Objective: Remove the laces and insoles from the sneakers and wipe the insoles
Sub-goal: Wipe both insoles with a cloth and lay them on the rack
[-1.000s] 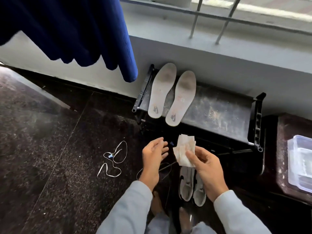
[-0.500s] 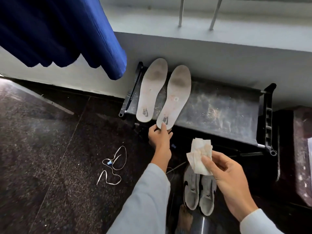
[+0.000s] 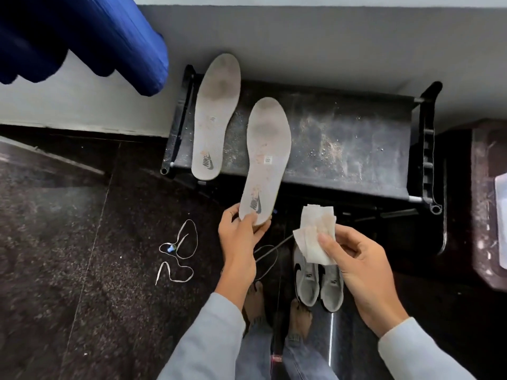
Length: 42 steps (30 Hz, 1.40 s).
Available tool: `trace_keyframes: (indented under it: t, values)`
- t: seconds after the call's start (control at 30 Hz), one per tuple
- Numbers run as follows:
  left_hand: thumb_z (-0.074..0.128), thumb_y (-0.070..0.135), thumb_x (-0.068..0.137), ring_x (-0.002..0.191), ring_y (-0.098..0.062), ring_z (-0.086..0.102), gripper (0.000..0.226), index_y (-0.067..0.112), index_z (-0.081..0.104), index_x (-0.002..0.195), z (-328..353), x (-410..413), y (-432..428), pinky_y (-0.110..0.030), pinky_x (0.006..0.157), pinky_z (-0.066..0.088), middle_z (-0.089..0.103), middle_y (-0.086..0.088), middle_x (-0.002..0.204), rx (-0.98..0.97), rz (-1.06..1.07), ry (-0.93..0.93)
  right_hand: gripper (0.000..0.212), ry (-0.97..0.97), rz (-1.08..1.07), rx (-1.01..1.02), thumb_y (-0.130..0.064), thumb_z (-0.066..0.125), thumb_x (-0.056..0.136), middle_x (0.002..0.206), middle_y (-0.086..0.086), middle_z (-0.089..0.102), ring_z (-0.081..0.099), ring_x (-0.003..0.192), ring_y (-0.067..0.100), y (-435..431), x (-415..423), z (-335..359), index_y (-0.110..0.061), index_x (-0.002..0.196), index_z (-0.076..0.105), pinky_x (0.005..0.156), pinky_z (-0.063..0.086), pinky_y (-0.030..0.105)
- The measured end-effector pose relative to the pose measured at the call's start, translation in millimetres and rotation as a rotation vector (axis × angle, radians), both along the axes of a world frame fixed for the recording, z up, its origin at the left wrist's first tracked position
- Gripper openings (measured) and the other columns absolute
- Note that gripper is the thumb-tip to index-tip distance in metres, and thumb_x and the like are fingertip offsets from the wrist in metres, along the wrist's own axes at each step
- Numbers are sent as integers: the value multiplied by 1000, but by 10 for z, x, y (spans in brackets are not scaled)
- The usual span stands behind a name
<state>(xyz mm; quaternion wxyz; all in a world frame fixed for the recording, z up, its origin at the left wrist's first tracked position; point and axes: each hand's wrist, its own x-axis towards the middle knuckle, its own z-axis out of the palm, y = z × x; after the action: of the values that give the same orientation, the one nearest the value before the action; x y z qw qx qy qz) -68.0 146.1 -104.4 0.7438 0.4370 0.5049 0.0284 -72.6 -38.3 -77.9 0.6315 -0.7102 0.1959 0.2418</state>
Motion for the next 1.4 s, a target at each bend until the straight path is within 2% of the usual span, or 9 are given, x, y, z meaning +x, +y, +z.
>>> trace_keyframes:
  t: [0.1, 0.2, 0.43, 0.53, 0.67, 0.8, 0.93, 1.17, 1.4]
  values:
    - [49, -1, 100, 98, -30, 73, 28, 6, 55, 126, -63, -109, 9, -36, 82, 63, 68, -13, 117, 14, -82, 1, 18, 12, -6, -1, -21, 71, 96, 101, -6, 81, 76, 95, 10, 16, 1, -43, -21, 112, 77, 75, 58, 21]
    - [50, 6, 102, 113, -24, 67, 27, 11, 54, 128, -141, -102, 51, -42, 93, 58, 65, -8, 125, 66, -153, -29, 18, 21, -15, -1, -21, 72, 95, 102, -6, 81, 76, 96, 10, 45, 15, -77, -21, 113, 76, 78, 56, 22]
    - [41, 0, 103, 109, -12, 67, 37, 23, 55, 129, -199, -1, 94, -34, 95, 56, 66, 4, 120, 26, -215, -122, 19, -57, 19, -26, -21, 71, 96, 105, -8, 80, 75, 98, 7, 145, 118, -72, -24, 113, 76, 84, 57, 25]
    - [38, -2, 104, 116, -18, 65, 42, 15, 52, 139, -185, -41, 129, -41, 101, 53, 67, -1, 127, -16, -210, -154, 20, -165, 95, -78, -22, 73, 95, 105, -8, 79, 75, 98, 6, 234, 201, -22, -31, 113, 75, 87, 60, 29]
    - [38, -3, 103, 124, -23, 62, 42, 14, 53, 138, -82, -173, 207, -47, 109, 46, 66, -7, 132, -108, -209, -205, 26, -444, 249, -239, -15, 73, 95, 102, -14, 76, 72, 96, 1, 426, 265, 129, -33, 113, 74, 82, 59, 20]
    - [40, -2, 102, 122, -27, 63, 41, 12, 53, 138, 30, -344, 314, -51, 102, 52, 66, -10, 132, -184, -230, -243, 30, -748, 333, -374, 1, 67, 91, 109, 1, 76, 70, 102, 15, 602, 366, 193, -13, 115, 77, 90, 57, 31]
    - [42, -2, 100, 121, -30, 63, 41, 11, 54, 137, 123, -494, 405, -49, 96, 56, 65, -12, 133, -252, -243, -284, 28, -938, 517, -440, 5, 72, 87, 105, 9, 74, 67, 97, 31, 777, 569, 265, -10, 110, 78, 83, 52, 34]
    - [40, -1, 98, 109, -26, 70, 38, 10, 57, 131, 247, -630, 560, -39, 84, 62, 68, -15, 126, -336, -211, -376, 42, -1078, 1014, -575, 8, 73, 75, 111, 11, 74, 64, 99, 35, 965, 372, 298, -9, 113, 76, 76, 59, 50]
    - [48, 7, 91, 122, -27, 64, 47, 13, 52, 137, 230, -704, 683, -37, 96, 57, 65, -13, 134, -395, -199, -412, 53, -976, 1071, -530, 13, 66, 65, 112, 3, 73, 63, 101, 30, 640, 9, 407, -15, 110, 75, 73, 60, 48]
